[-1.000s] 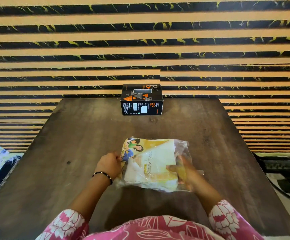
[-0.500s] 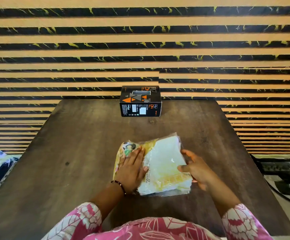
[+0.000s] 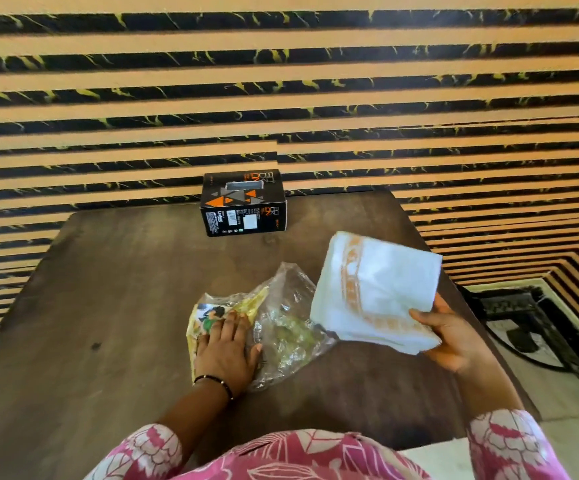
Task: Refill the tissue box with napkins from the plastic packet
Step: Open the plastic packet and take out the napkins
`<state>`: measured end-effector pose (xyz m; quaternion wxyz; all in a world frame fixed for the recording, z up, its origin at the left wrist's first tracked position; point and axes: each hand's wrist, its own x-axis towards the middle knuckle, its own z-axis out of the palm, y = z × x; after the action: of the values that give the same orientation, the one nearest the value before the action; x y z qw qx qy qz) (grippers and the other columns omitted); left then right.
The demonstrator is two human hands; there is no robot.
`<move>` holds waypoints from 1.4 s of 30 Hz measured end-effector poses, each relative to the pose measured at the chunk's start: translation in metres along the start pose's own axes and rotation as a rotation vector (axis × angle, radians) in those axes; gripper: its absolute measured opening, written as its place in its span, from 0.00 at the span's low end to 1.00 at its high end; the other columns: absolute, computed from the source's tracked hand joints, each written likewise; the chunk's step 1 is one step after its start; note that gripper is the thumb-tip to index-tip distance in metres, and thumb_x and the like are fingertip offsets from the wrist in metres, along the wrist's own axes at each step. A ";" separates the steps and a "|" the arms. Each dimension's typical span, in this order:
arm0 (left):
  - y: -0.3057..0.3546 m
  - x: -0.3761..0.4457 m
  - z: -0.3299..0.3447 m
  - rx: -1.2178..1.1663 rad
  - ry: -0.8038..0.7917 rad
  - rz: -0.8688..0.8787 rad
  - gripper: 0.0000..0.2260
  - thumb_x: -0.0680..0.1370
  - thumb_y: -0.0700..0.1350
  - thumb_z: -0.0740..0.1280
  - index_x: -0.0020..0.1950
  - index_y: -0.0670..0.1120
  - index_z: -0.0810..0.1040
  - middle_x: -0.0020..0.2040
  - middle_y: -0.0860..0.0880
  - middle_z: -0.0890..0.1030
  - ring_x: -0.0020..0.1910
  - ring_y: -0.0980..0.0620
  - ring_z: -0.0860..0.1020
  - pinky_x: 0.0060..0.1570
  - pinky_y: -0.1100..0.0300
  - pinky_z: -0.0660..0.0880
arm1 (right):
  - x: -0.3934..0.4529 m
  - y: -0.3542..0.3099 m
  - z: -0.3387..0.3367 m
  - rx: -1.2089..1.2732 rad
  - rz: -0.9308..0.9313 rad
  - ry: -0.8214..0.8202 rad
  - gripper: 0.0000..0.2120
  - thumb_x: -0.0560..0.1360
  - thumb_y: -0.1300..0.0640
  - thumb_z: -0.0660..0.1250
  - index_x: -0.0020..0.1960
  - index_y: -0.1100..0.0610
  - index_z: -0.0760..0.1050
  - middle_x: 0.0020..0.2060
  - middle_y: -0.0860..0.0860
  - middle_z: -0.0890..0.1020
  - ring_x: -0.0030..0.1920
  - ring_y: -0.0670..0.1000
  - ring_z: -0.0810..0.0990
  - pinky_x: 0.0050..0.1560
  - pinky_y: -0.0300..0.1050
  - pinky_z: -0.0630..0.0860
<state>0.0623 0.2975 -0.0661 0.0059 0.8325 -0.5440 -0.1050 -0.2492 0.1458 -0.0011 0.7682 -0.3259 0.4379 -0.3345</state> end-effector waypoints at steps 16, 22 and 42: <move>0.016 0.006 -0.010 0.111 -0.075 -0.044 0.28 0.78 0.60 0.49 0.73 0.46 0.55 0.72 0.44 0.59 0.69 0.43 0.61 0.59 0.45 0.70 | 0.004 0.035 0.004 0.270 -0.091 0.454 0.24 0.75 0.63 0.65 0.68 0.53 0.63 0.60 0.54 0.75 0.59 0.59 0.76 0.50 0.59 0.77; 0.020 0.008 -0.017 0.050 -0.132 -0.095 0.24 0.79 0.56 0.51 0.70 0.43 0.61 0.69 0.42 0.62 0.67 0.40 0.63 0.59 0.45 0.71 | -0.031 0.030 0.019 -0.811 0.132 0.273 0.11 0.75 0.56 0.66 0.54 0.61 0.74 0.46 0.58 0.81 0.38 0.56 0.82 0.40 0.51 0.81; -0.020 -0.046 -0.031 -0.082 0.034 -0.001 0.20 0.75 0.53 0.61 0.65 0.49 0.68 0.65 0.45 0.70 0.63 0.41 0.69 0.60 0.49 0.70 | 0.015 0.113 0.145 -1.695 -0.164 -0.295 0.44 0.70 0.36 0.62 0.76 0.52 0.44 0.77 0.54 0.45 0.76 0.55 0.42 0.75 0.54 0.46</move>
<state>0.0686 0.3446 -0.0303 0.0490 0.8334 -0.5387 -0.1131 -0.0879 0.2281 -0.0392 0.2885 -0.8597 0.4105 0.0963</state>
